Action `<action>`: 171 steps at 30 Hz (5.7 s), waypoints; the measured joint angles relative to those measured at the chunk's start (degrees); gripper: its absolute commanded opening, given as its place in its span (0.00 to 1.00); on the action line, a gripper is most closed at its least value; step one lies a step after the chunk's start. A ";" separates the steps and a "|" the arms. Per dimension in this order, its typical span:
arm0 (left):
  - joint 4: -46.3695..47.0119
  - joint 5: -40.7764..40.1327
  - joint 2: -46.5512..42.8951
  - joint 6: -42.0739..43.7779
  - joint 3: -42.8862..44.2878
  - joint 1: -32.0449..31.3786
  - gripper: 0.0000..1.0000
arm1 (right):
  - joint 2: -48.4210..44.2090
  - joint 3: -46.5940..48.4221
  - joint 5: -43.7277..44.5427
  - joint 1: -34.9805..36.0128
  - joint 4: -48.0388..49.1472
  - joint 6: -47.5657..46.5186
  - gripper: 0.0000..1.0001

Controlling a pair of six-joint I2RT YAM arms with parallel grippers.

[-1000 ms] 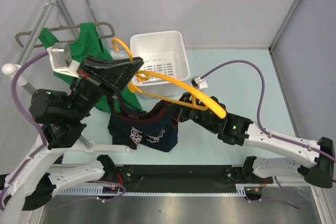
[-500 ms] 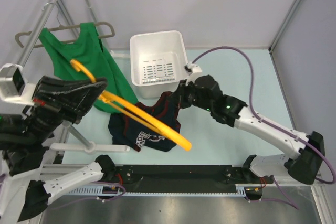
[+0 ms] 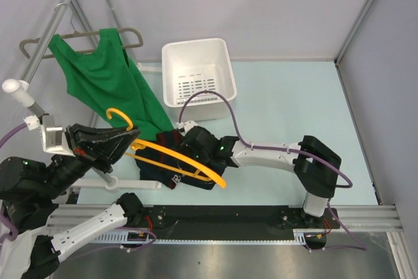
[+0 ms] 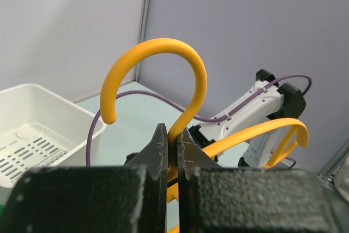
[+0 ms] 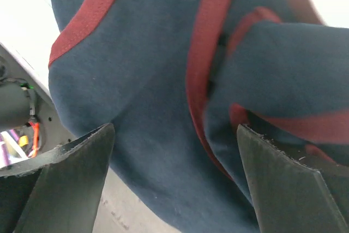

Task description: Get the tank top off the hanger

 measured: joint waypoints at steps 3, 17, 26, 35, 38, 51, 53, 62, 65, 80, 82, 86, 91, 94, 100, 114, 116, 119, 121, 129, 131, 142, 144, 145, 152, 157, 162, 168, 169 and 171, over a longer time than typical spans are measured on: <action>-0.24 0.87 -2.29 0.52 -0.07 0.00 0.00 | 2.93 1.20 1.84 2.40 1.53 -0.31 1.00; -1.49 4.52 -3.61 2.01 -0.04 0.00 0.00 | 12.70 2.43 22.01 9.11 7.65 -1.60 0.64; -1.75 3.74 -3.96 2.05 -0.07 0.00 0.00 | 6.86 -4.87 26.27 8.22 10.51 -2.08 0.00; -1.79 2.34 -4.55 2.97 -0.35 0.00 0.00 | -18.29 -12.20 30.21 6.97 8.76 -5.44 0.00; -1.90 1.68 -4.55 3.13 -1.05 0.00 0.00 | -26.80 -12.17 30.99 5.57 8.98 -7.34 0.00; -2.43 0.04 -4.48 4.07 -3.78 0.00 0.00 | -28.02 8.72 22.10 -14.40 7.13 -14.08 0.00; -2.43 -0.15 -4.46 4.07 -4.59 0.00 0.00 | -24.04 15.43 20.20 -16.37 7.52 -15.74 0.00; -2.67 -1.53 -4.33 3.91 -9.40 0.00 0.00 | -6.40 44.39 12.22 -23.34 8.81 -19.12 0.00; -3.28 -1.73 -3.76 3.87 -9.81 0.00 0.00 | 0.00 52.96 10.84 -25.11 10.51 -19.52 0.00; -4.00 -4.09 -2.25 4.00 -9.64 0.00 0.00 | 14.49 47.98 9.88 -30.60 12.17 -13.60 0.00; -4.09 -4.22 -2.19 4.02 -9.64 0.00 0.00 | 17.46 48.65 8.46 -30.82 10.03 -11.87 0.02; -4.11 -4.44 -1.79 4.00 -9.66 0.00 0.00 | 24.24 53.86 5.55 -29.92 3.23 -9.11 0.37; -4.11 -4.76 -1.38 3.93 -9.88 0.00 0.00 | 30.64 63.76 1.49 -29.29 -8.63 -6.32 0.80; -4.15 -5.38 -0.59 3.78 -10.03 0.00 0.00 | 29.83 64.41 -1.05 -30.21 -13.81 -5.16 0.95; -4.13 -5.88 2.86 3.39 -10.12 0.00 0.00 | 18.58 54.42 -5.73 -33.11 -21.18 -7.91 1.00; -5.03 -9.07 7.76 2.36 -10.45 0.00 0.00 | -32.04 13.79 -26.27 -33.18 -23.08 -11.87 1.00; -5.03 -9.11 8.70 2.12 -10.45 0.00 0.00 | -36.13 8.11 -31.61 -32.17 -21.38 -11.19 1.00; -5.07 -9.09 9.84 1.31 -10.45 0.00 0.00 | -40.50 0.90 -36.76 -27.15 -18.93 -10.03 0.99; -5.05 -9.09 10.40 0.76 -10.45 0.00 0.00 | -42.14 -2.43 -37.44 -22.51 -17.99 -9.33 0.94; -4.98 -9.42 11.08 -1.62 -10.45 0.00 0.00 | -45.51 -8.87 -28.33 -10.45 -11.85 -5.03 0.59; -4.98 -9.68 11.08 -2.12 -10.45 0.00 0.00 | -46.62 -10.25 -25.64 -9.42 -10.03 -4.04 0.52; -4.96 -11.32 10.38 -4.11 -10.45 0.20 0.06 | -48.68 -15.52 -22.38 -7.04 0.11 -0.31 0.00; -4.57 -11.39 9.66 -4.17 -10.45 0.24 0.28 | -48.65 -15.61 -22.18 -6.80 1.40 -0.11 0.00; -4.35 -11.41 9.22 -4.17 -10.45 0.24 0.36 | -48.63 -15.63 -21.79 -6.67 1.92 -0.15 0.00; -3.06 -9.53 4.15 -3.26 -10.45 0.22 0.70 | -49.44 -15.47 -15.50 -5.90 2.27 -2.12 0.00; -3.04 -5.97 -3.04 -1.81 -10.43 0.22 0.77 | -47.56 -10.82 -12.35 -5.88 -1.11 -6.64 0.00; -4.15 -0.55 -8.87 -0.44 -10.45 0.22 0.69 | -41.51 -3.15 -11.06 -5.79 -1.70 -11.76 0.00; -7.78 1.16 -13.35 -0.15 -13.25 0.22 0.67 | -31.39 7.91 -11.04 -5.66 -1.09 -17.81 0.00; -8.55 1.18 -14.19 -0.31 -14.05 0.22 0.67 | -29.38 10.25 -11.13 -5.66 -1.07 -18.91 0.00; -10.43 1.36 -16.15 -0.74 -15.50 0.22 0.67 | -24.76 15.37 -11.30 -5.57 -0.70 -20.98 0.00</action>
